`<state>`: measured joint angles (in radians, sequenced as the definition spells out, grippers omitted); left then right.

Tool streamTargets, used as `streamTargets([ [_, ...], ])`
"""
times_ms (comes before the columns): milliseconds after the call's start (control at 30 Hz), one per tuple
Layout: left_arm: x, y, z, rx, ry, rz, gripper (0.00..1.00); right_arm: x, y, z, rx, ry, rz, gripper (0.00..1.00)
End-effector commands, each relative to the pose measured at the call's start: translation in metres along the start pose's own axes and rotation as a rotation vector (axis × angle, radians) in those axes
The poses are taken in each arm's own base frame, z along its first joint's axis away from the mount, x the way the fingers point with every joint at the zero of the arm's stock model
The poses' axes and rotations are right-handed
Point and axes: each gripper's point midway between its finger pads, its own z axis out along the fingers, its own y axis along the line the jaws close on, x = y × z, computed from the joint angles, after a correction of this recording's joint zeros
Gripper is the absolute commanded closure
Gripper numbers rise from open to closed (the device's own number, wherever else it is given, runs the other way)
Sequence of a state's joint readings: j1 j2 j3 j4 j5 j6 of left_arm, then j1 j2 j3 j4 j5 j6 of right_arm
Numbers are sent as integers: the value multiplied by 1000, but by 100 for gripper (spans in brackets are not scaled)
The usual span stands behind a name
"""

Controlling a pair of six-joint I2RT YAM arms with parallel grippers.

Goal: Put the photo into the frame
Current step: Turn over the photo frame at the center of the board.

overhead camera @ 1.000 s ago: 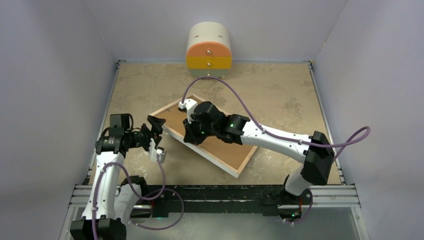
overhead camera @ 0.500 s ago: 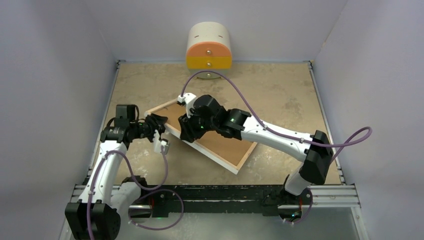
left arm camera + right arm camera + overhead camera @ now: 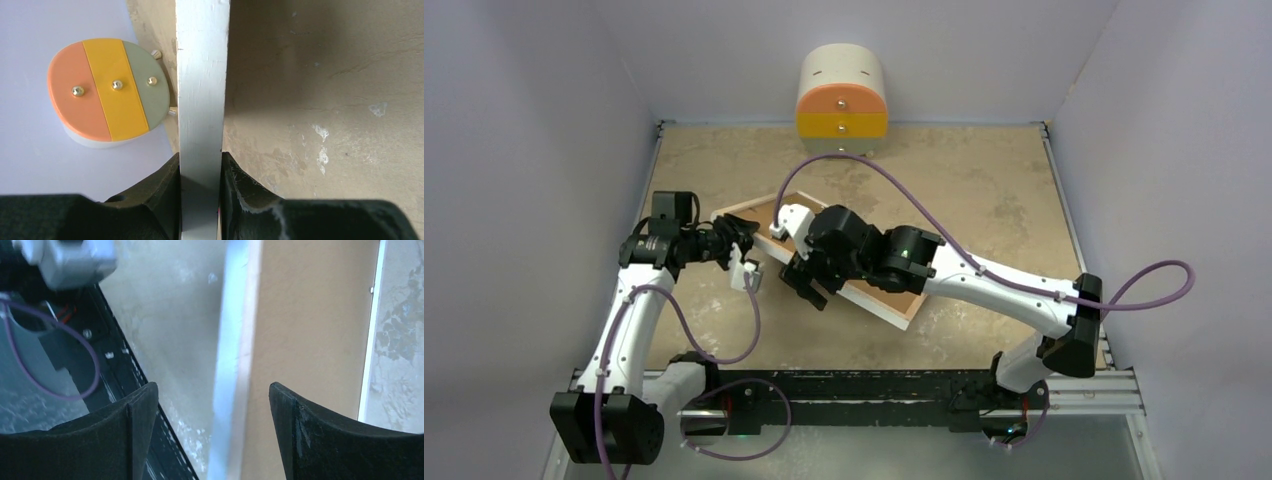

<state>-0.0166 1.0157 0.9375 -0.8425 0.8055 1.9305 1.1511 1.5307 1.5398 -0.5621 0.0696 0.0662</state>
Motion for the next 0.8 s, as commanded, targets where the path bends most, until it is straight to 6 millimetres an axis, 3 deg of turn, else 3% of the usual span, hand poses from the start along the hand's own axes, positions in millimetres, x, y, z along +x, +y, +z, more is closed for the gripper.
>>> streamTargets([
  [0,-17,41,-11,-102,-61,37,75,18,-1,-15,64,107,-167,17],
  [100,-17,43,-12,-107,-61,32,73,24,-7,-10,124,144,-199,17],
  [267,-18,45,-13,-109,-65,24,73,33,-34,5,314,201,-268,23],
  [533,-17,47,-14,-104,-63,3,69,17,-49,14,477,188,-328,38],
  [600,-18,51,-16,-119,-64,-10,65,9,-49,13,488,159,-315,46],
  [667,-18,60,-19,-152,-58,-33,50,-4,-49,10,496,109,-288,55],
  [767,-16,78,-27,-226,-45,-133,40,-27,-47,1,495,14,-251,65],
])
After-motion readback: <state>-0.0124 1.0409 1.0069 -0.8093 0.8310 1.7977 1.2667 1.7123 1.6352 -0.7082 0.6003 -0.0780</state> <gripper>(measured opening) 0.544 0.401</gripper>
